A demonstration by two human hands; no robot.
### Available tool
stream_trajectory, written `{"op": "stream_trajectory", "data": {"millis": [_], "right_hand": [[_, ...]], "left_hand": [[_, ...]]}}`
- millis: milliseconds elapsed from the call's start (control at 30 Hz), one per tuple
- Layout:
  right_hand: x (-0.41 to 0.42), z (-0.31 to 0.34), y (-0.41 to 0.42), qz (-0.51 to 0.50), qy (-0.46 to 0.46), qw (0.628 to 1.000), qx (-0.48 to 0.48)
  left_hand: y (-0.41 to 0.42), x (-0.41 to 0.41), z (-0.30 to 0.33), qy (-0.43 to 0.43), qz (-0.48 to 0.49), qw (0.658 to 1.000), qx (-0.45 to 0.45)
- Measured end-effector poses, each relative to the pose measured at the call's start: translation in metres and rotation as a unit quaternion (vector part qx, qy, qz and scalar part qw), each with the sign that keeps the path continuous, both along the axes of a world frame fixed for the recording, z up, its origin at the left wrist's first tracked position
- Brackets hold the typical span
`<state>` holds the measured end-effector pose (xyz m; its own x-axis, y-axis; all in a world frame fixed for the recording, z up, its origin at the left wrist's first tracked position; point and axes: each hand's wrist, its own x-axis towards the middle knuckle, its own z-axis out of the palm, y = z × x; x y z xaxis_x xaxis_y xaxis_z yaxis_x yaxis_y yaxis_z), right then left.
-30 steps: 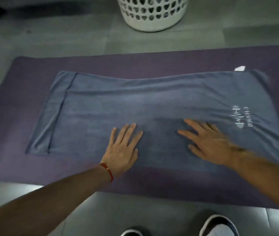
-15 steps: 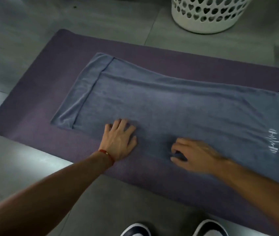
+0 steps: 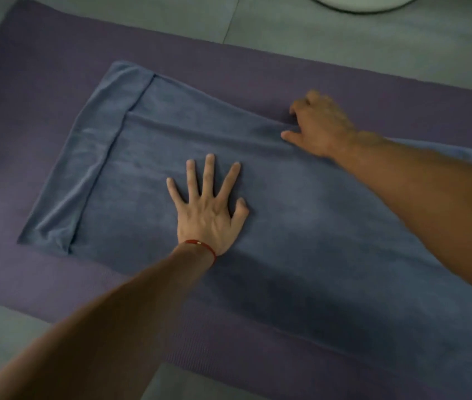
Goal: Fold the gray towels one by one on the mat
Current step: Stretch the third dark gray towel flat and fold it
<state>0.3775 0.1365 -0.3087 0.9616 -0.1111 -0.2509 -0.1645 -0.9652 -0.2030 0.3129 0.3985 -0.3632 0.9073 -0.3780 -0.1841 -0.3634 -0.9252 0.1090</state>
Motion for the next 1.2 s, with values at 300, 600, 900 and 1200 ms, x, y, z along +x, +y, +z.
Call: {"op": "stream_trajectory", "data": {"millis": [300,600,900,1200], "right_hand": [[0.043,0.012,-0.001,-0.071,0.043,0.99,0.112],[-0.016,-0.012,-0.035,-0.031,-0.091,0.995,-0.013],[-0.1,-0.017,-0.143,-0.221,-0.024,0.968,-0.114],[-0.098,-0.021,-0.161,-0.181,-0.056,0.978,-0.085]], "left_hand": [[0.002,-0.001,-0.002,-0.009,0.003,1.0,-0.019],[0.004,-0.001,-0.004,-0.013,-0.002,1.0,-0.01],[0.003,-0.001,-0.007,-0.025,-0.003,1.0,0.006],[0.003,0.0,-0.006,-0.025,-0.003,1.0,0.014]]}}
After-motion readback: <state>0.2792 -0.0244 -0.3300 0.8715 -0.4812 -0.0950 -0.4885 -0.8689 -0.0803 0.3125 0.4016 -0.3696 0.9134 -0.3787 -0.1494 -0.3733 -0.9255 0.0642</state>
